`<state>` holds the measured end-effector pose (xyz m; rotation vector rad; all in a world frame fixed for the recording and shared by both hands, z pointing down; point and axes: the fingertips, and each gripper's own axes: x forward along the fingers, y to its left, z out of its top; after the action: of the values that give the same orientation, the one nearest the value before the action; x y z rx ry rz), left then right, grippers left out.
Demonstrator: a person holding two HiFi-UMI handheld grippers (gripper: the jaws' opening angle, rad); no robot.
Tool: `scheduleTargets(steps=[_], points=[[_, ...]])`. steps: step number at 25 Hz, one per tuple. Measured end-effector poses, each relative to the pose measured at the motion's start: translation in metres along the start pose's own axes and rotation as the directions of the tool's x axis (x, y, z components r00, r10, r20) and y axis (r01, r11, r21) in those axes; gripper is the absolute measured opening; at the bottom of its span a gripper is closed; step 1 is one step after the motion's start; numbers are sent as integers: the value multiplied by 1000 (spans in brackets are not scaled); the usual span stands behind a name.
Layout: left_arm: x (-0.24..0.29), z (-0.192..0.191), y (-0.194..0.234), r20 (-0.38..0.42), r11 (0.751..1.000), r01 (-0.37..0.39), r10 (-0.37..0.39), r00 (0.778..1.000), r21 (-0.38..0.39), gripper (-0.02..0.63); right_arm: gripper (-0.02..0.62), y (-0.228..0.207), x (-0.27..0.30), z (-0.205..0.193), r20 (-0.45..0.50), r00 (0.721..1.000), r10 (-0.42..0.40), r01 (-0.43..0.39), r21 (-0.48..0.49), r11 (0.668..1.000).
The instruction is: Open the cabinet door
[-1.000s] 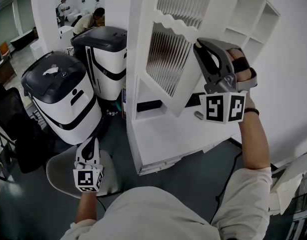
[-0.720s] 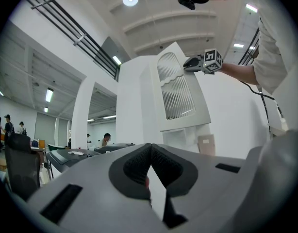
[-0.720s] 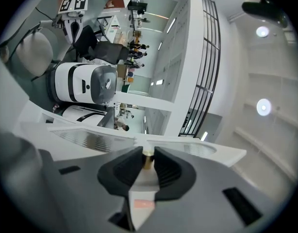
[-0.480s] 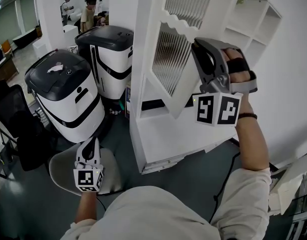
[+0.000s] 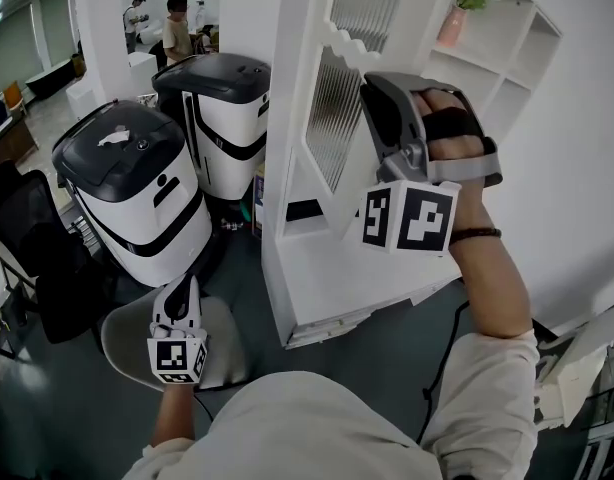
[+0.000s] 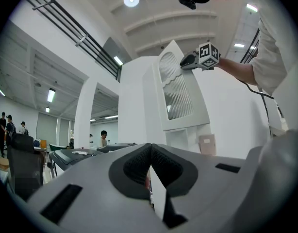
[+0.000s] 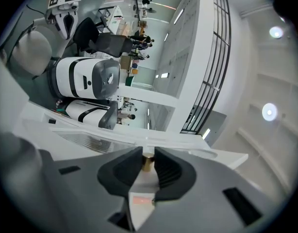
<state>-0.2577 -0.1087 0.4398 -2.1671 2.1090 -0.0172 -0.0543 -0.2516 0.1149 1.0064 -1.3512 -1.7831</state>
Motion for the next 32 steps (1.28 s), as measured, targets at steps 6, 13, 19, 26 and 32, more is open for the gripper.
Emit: scheduleTargets(steps=[6,13,19,26,32], points=[[-7,3,0,6,1000,-14,14,1000,-6,-2,78,-2,2,12,-53,998,39,-41,-31,999],[-14,-1,11,11,999,-32,32,999,-19,-2,78,-1,5,24,-89,994,59,-64,-55,996],[-9,0,4,14,1000,-19,20,1000,-19,-2,80,-1,2,16,-76,996,50,-54,-48,997],[0,0,-7,13,1000,2,-2,1000,-22,-2,87,-3,-5,16,-23,999,35,-35,-18,999],[10,0,-16,10,999,27,-26,1000,-21,-2,86,-4,-11,12,13,999,35,-35,27,999]])
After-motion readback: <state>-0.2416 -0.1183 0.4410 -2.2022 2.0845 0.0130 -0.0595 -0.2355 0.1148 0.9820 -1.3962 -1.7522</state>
